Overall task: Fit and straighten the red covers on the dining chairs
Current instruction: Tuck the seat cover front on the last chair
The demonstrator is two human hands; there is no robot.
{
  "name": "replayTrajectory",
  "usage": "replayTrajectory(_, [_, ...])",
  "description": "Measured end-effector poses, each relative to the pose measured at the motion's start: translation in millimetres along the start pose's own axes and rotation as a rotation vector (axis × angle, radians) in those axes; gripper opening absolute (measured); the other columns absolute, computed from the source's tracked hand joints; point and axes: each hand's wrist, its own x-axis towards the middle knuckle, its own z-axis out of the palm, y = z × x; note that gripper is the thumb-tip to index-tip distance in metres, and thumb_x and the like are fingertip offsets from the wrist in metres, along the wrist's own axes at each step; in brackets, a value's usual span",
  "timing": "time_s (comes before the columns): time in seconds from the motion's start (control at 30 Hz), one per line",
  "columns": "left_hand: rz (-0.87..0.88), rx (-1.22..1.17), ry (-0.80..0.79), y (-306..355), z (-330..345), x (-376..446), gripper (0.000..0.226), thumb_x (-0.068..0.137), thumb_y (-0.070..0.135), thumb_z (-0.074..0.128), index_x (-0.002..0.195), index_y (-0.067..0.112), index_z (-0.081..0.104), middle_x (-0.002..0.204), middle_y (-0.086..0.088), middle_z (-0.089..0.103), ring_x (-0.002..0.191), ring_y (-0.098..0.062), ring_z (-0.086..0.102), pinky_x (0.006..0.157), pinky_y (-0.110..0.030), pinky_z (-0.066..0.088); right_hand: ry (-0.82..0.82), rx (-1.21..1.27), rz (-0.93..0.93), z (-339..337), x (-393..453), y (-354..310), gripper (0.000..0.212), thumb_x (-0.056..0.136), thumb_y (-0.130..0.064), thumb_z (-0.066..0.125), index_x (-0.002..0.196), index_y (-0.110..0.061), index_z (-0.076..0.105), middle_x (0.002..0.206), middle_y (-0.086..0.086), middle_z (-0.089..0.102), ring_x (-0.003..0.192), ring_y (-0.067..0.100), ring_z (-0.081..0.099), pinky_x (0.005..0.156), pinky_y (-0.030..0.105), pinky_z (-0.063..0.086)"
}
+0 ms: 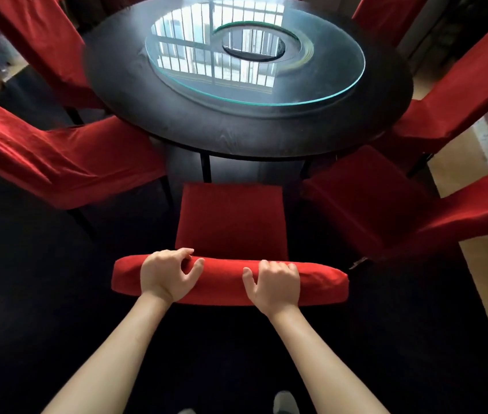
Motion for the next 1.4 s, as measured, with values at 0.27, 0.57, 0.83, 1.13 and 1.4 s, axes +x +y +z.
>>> replayTrajectory(0.27, [0.033, 0.020, -0.016, -31, -9, 8, 0.065, 0.076, 0.060, 0.035, 0.090, 0.014, 0.078, 0.067, -0.008, 0.071, 0.062, -0.029, 0.067, 0.061, -0.034, 0.051, 0.047, 0.019, 0.070, 4, -2, -34, 0.049, 0.078, -0.049, 0.042, 0.049, -0.013, 0.056, 0.047, 0.003, 0.056, 0.043, 0.024, 0.056, 0.055, 0.031, 0.048])
replayTrajectory(0.57, [-0.016, 0.050, -0.003, -49, -7, 23, 0.066, 0.073, 0.061, 0.034, 0.089, 0.014, 0.077, 0.069, -0.008, 0.072, 0.066, -0.031, 0.067, 0.065, -0.036, 0.050, 0.036, 0.031, 0.084, 8, 8, -51, 0.049, 0.076, -0.050, 0.039, 0.050, -0.012, 0.056, 0.047, 0.002, 0.056, 0.043, 0.023, 0.055, 0.055, 0.032, 0.047])
replayTrajectory(0.83, [-0.049, 0.054, -0.030, -46, -9, 21, 0.073, 0.070, 0.065, 0.028, 0.094, 0.016, 0.076, 0.076, -0.010, 0.072, 0.075, -0.032, 0.067, 0.071, -0.036, 0.048, 0.005, 0.022, 0.088, 7, 6, -52, 0.049, 0.076, -0.050, 0.038, 0.051, -0.012, 0.057, 0.048, 0.003, 0.056, 0.044, 0.025, 0.056, 0.055, 0.031, 0.046])
replayTrajectory(1.13, [-0.055, 0.047, -0.045, -44, -14, 20, 0.071, 0.071, 0.063, 0.030, 0.092, 0.015, 0.077, 0.074, -0.011, 0.072, 0.072, -0.033, 0.067, 0.070, -0.035, 0.049, -0.018, 0.025, 0.081, 5, 5, -53, 0.049, 0.077, -0.049, 0.038, 0.050, -0.012, 0.056, 0.047, 0.003, 0.055, 0.043, 0.025, 0.055, 0.054, 0.033, 0.046])
replayTrajectory(1.4, [-0.080, 0.015, -0.040, -36, -29, 11, 0.067, 0.074, 0.062, 0.041, 0.109, 0.014, 0.074, 0.097, -0.011, 0.074, 0.093, -0.030, 0.069, 0.082, -0.035, 0.050, -0.158, 0.098, 0.064, 6, 4, -49, 0.046, 0.088, -0.047, 0.051, 0.101, -0.006, 0.068, 0.076, 0.009, 0.070, 0.072, 0.029, 0.066, 0.075, 0.040, 0.046])
